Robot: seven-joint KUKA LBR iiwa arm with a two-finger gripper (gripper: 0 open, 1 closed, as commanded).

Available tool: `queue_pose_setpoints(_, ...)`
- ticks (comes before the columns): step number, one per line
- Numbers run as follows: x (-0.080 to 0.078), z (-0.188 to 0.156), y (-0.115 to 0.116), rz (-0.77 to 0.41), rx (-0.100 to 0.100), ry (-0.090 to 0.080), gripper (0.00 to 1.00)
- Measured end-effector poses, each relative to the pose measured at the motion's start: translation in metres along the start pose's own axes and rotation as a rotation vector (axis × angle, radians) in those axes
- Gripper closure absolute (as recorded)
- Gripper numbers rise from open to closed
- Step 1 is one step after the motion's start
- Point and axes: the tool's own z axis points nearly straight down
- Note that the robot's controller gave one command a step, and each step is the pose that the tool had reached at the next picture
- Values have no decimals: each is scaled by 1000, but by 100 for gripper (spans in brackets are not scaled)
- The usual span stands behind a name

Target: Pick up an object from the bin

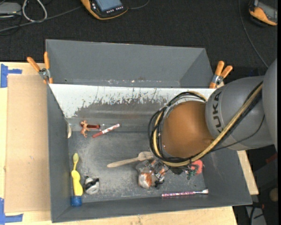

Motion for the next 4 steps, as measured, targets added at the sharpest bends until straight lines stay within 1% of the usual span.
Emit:
queue_pose_setpoints(1,0,0,0,1,0,0,100)
queue_pose_setpoints(2,0,-14,1,3,-2,1,100)
queue_pose_setpoints(3,1,-43,2,4,-5,4,100)
queue_pose_setpoints(4,1,-86,4,6,-8,7,100)
